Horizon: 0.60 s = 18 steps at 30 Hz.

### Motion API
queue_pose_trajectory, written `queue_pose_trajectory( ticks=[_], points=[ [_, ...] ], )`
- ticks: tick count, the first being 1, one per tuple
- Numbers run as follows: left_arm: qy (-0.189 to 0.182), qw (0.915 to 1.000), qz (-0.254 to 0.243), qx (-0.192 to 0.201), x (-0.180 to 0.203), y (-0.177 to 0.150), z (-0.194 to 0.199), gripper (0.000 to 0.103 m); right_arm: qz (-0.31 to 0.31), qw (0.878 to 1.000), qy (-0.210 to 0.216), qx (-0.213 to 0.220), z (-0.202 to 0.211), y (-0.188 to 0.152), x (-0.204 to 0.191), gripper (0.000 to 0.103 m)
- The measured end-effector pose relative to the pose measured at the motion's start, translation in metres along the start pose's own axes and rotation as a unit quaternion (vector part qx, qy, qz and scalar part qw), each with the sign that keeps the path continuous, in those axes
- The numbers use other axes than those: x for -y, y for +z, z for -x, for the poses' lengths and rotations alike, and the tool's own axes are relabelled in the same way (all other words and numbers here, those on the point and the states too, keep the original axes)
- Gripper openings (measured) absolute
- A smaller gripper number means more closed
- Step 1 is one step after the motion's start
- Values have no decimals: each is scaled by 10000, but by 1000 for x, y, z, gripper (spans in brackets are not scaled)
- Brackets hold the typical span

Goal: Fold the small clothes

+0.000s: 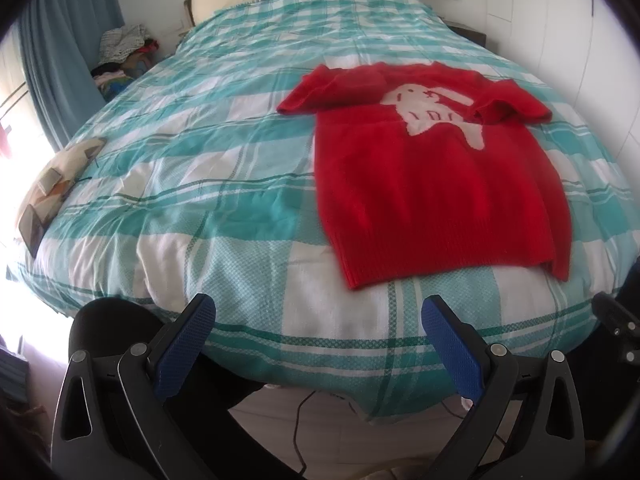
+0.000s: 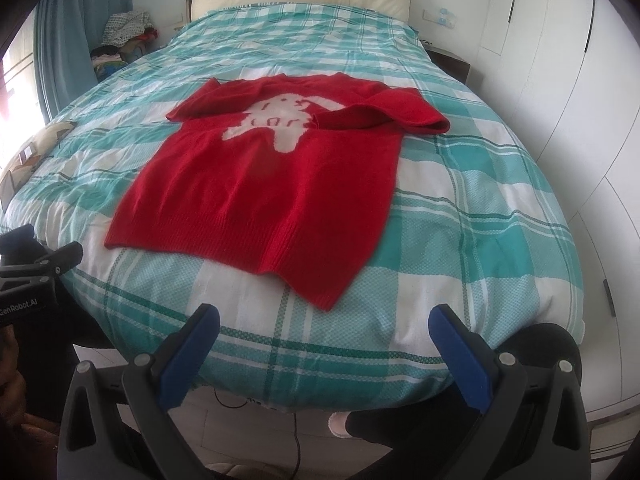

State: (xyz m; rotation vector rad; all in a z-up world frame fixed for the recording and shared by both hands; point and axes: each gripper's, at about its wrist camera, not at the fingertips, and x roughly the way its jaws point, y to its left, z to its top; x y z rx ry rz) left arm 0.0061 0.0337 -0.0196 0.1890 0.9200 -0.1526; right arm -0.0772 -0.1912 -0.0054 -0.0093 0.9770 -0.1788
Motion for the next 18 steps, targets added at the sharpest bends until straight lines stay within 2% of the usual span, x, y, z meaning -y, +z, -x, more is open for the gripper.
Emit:
queue_pose_trajectory(
  ticks=[3, 5, 9, 12, 13, 14, 15, 17, 18],
  points=[
    [-460, 9988, 86, -175, -10, 3, -12, 103, 43, 9998, 191, -14, -6, -3, 5, 103],
    [-670, 9971, 237, -278, -21, 6, -23, 103, -249, 9992, 297, 61, -9, -2, 23, 103],
    [-1116, 9918, 383, -494, -24, 13, -47, 103, -897, 9958, 157, 75, -24, 1, 60, 103],
    [-1287, 9883, 424, -703, -15, 14, -70, 103, -1097, 9916, 679, -68, -44, 5, 66, 100],
    [-1235, 9886, 433, -740, -13, 14, -75, 102, -1145, 9886, 976, -70, -50, 6, 65, 97],
    [-1211, 9892, 431, -708, -12, 14, -76, 102, -1186, 9857, 1189, -111, -58, 7, 62, 89],
    [-1195, 9898, 428, -644, -11, 14, -76, 102, -1253, 9827, 1351, -202, -67, 8, 61, 84],
    [-1250, 9894, 471, -577, -12, 15, -74, 102, -1513, 9739, 1658, -336, -85, 8, 61, 66],
    [-1297, 9885, 506, -583, -14, 16, -74, 101, -1686, 9694, 1737, -419, -93, 8, 62, 63]
  ],
)
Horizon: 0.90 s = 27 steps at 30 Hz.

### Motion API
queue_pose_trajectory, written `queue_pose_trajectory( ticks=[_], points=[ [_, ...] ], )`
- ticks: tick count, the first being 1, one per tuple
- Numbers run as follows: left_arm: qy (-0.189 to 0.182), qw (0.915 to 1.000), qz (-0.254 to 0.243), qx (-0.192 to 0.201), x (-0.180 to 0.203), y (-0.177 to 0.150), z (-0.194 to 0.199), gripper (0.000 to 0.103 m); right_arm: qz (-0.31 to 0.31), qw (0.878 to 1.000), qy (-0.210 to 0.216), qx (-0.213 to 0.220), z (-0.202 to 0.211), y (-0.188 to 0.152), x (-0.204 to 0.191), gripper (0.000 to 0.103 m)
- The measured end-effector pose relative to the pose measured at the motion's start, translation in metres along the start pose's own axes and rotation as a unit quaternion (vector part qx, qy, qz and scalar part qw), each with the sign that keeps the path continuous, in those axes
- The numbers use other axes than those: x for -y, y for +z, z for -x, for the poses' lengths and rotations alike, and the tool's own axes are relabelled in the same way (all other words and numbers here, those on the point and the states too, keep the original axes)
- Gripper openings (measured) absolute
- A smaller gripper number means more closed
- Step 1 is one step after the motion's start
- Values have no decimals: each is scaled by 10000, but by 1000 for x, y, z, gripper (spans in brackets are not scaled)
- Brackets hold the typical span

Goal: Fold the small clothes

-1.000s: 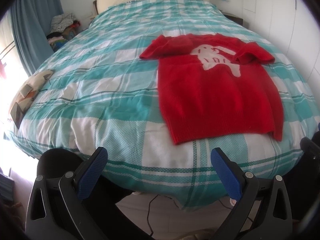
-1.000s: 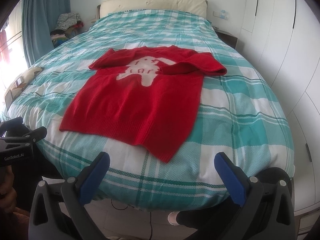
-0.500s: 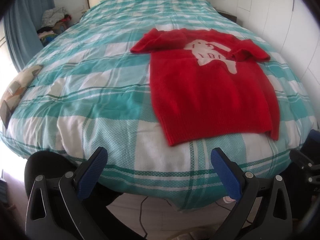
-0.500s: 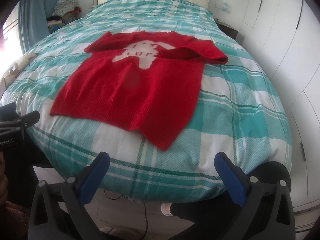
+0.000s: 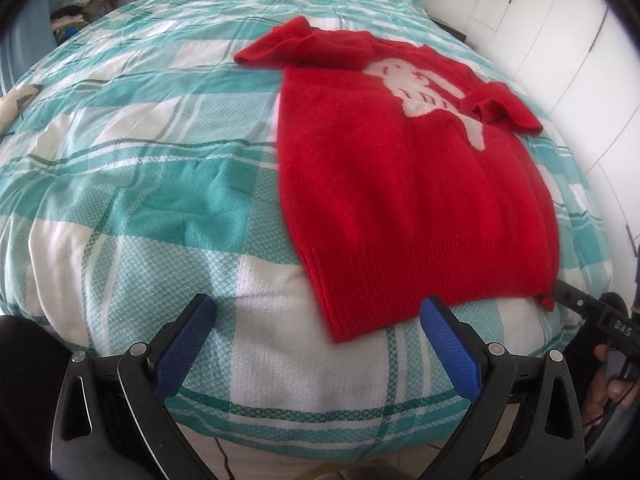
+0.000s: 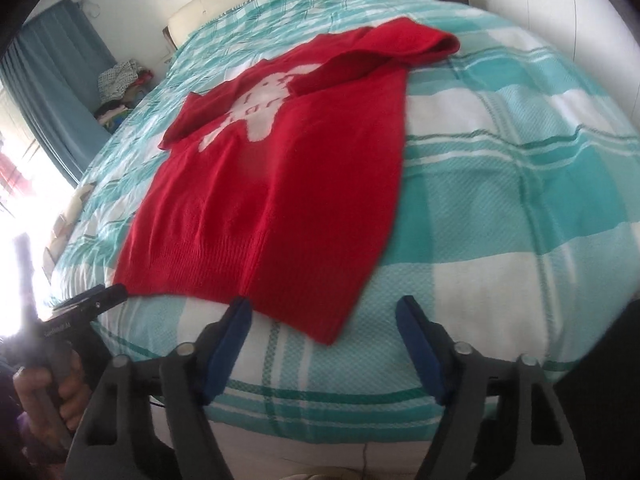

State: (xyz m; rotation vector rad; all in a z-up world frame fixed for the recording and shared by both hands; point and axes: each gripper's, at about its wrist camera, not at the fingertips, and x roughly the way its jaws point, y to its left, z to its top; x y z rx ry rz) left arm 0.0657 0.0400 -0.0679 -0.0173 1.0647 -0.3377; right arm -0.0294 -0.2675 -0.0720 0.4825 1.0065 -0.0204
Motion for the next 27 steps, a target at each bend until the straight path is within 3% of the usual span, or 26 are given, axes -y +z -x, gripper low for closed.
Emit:
queue_pose_trajectory(
  ticks=[2, 3, 4, 5, 6, 7, 9, 16, 21, 27],
  points=[
    [3, 10000, 30, -3, -2, 1, 1, 92, -241, 9995, 179, -11, -10, 1, 5, 55],
    [65, 10000, 0, -15, -1, 1, 1, 82, -291, 9994, 195, -17, -14, 2, 7, 52],
    [117, 9999, -46, -26, 0, 0, 0, 69, -329, 9993, 192, -14, -15, 1, 7, 40],
    [146, 9999, -76, -40, 0, 1, -1, 63, -366, 9991, 209, -3, -14, 2, 8, 18],
    [149, 9998, -83, -52, 0, 2, -1, 49, -397, 9989, 252, -18, -14, 2, 10, 6],
    [108, 9999, -67, -46, 0, 2, -1, 32, -423, 9986, 310, -28, -12, 2, 12, 5],
    [-106, 9999, -15, -67, 0, 4, -1, 10, -373, 9988, 321, 10, -5, 2, 13, 5],
    [-294, 9995, 105, 109, -10, 7, 12, 2, -280, 9991, 273, 184, 25, 8, 24, 5],
    [-105, 9997, 76, 221, -20, 8, 25, 1, 199, 9989, -411, 121, 32, 9, 16, 4],
    [-166, 9995, 159, 200, -30, 2, 39, 1, 443, 9966, -692, -44, 43, 2, 11, 4]
  ],
)
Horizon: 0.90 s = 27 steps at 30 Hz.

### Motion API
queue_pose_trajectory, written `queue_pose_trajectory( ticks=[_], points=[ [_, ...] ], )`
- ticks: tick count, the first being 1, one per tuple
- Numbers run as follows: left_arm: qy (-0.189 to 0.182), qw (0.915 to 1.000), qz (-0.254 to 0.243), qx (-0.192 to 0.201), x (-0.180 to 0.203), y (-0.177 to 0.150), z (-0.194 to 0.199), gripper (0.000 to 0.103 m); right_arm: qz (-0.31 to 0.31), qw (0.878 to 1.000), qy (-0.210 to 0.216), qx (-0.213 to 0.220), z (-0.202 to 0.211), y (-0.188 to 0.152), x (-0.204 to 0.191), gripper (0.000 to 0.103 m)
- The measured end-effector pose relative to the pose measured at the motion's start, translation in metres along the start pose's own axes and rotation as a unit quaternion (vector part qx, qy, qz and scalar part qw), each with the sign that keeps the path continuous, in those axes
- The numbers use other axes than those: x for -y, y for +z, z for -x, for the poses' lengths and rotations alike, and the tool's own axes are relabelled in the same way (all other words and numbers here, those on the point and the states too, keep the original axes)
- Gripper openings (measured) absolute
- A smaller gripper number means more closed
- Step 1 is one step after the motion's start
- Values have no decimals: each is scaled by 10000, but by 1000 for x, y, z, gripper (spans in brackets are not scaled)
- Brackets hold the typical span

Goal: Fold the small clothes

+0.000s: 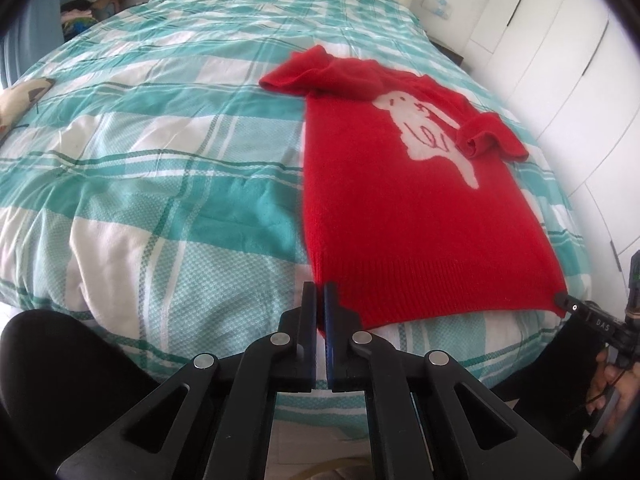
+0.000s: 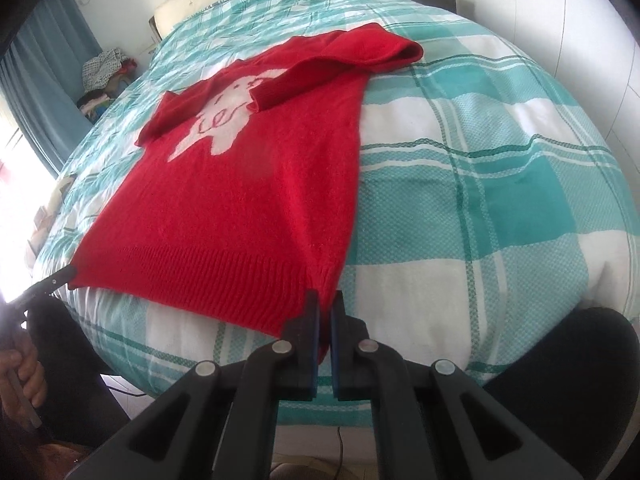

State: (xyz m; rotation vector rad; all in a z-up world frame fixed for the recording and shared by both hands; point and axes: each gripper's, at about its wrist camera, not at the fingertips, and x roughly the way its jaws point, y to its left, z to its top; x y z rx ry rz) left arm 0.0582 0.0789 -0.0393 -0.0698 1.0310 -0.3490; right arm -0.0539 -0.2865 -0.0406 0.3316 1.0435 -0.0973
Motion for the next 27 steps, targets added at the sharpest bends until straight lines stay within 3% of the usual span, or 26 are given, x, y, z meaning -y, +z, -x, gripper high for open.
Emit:
queue_pose_trajectory(
  ticks=[6, 11, 19, 20, 21, 23, 24, 25, 27],
  points=[
    [144, 9998, -112, -17, 5, -11, 6, 1, 75, 9997, -245, -63, 9, -10, -1, 4],
    [412, 9987, -61, -304, -1, -23, -30, 1, -71, 9980, -486, -407, -29, -16, 12, 3],
    [1011, 9937, -476, -108, 18, -31, -39, 5, 331, 9954, -852, -282, -39, -21, 3, 4],
    [1097, 9925, -535, -73, 21, -31, -37, 6, 412, 9952, -839, -272, -37, -21, 1, 8],
    [1183, 9910, -617, -42, 24, -31, -35, 13, 478, 9953, -795, -267, -34, -20, 0, 11],
    [1352, 9881, -737, 50, 27, -32, -27, 39, 591, 9952, -707, -331, -27, -21, -3, 35],
    [1389, 9874, -750, 125, 27, -31, -21, 62, 648, 9951, -664, -355, -20, -20, -1, 42],
    [1299, 9886, -734, 201, 25, -30, -14, 78, 712, 9947, -662, -340, -13, -19, 1, 46],
    [1088, 9916, -621, 318, 19, -27, 3, 79, 873, 9929, -783, -202, 9, -9, 8, 47]
  ],
)
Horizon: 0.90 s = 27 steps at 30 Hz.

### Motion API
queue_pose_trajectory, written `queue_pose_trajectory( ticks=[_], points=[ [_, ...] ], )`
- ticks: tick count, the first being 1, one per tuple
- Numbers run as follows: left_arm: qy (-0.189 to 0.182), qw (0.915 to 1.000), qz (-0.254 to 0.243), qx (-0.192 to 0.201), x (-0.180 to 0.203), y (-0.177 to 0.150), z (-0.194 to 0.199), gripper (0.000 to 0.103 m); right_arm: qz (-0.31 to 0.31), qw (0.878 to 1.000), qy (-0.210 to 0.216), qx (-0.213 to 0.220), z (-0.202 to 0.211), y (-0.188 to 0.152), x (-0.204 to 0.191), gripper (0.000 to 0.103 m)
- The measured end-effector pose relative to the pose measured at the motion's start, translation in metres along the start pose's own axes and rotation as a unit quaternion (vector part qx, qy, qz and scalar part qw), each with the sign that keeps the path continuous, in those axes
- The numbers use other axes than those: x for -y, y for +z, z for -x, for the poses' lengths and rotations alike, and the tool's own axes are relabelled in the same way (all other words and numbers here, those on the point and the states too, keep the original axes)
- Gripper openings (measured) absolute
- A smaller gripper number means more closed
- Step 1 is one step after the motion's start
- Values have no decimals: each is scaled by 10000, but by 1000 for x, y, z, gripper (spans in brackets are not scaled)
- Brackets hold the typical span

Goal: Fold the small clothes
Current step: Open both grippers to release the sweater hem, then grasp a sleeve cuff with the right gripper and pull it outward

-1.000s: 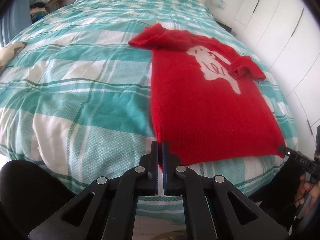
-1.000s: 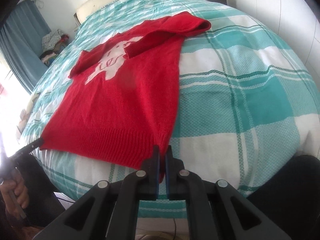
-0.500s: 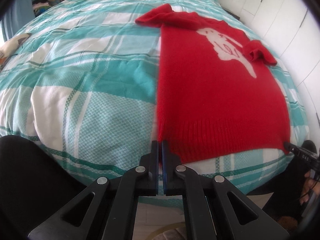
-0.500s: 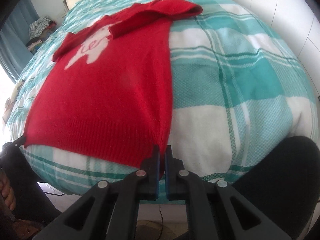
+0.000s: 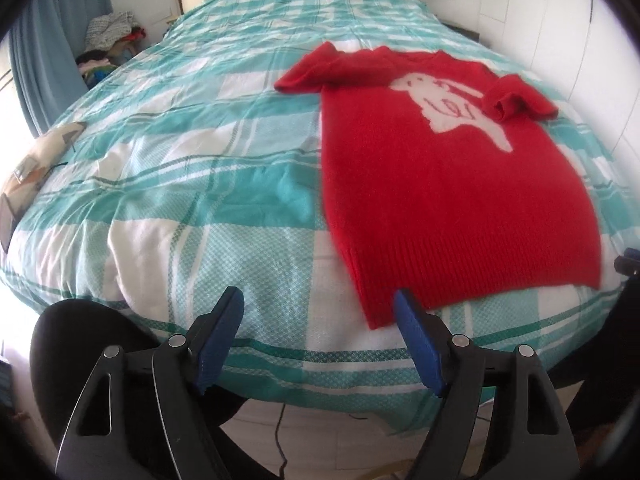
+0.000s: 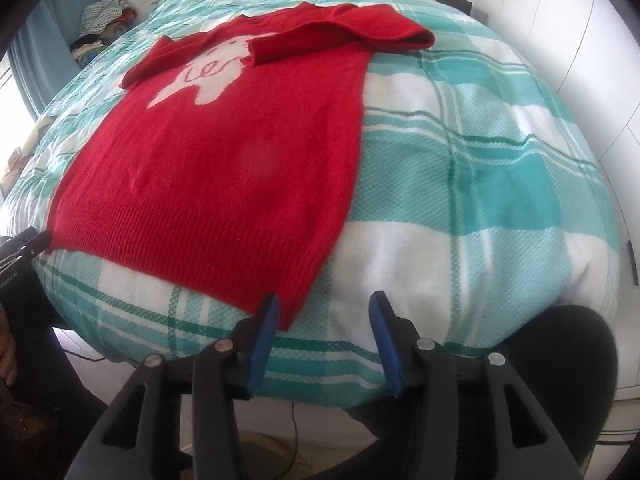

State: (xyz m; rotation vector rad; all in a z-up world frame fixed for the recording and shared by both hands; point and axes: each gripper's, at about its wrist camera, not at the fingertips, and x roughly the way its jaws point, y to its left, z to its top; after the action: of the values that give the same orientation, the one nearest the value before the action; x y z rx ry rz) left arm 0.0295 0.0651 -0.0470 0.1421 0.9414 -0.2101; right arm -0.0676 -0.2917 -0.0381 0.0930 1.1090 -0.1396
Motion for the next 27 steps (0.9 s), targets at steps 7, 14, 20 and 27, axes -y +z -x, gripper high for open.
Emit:
queue_pose_trajectory(
  ticks=[7, 14, 20, 27],
  points=[
    [-298, 9962, 495, 650, -30, 39, 18, 83, 2091, 9678, -452, 1327, 57, 96, -5, 75],
    [-279, 9870, 1150, 1088, -47, 39, -11, 83, 5634, 8189, -931, 573, -50, 161, -88, 71],
    [-278, 9873, 1386, 725, -61, 35, -30, 83, 6547, 7459, -1212, 169, -123, 179, -117, 62],
    [-383, 9862, 1492, 612, -63, 33, -36, 83, 4355, 8996, -204, 244, -90, 244, -61, 10]
  ],
)
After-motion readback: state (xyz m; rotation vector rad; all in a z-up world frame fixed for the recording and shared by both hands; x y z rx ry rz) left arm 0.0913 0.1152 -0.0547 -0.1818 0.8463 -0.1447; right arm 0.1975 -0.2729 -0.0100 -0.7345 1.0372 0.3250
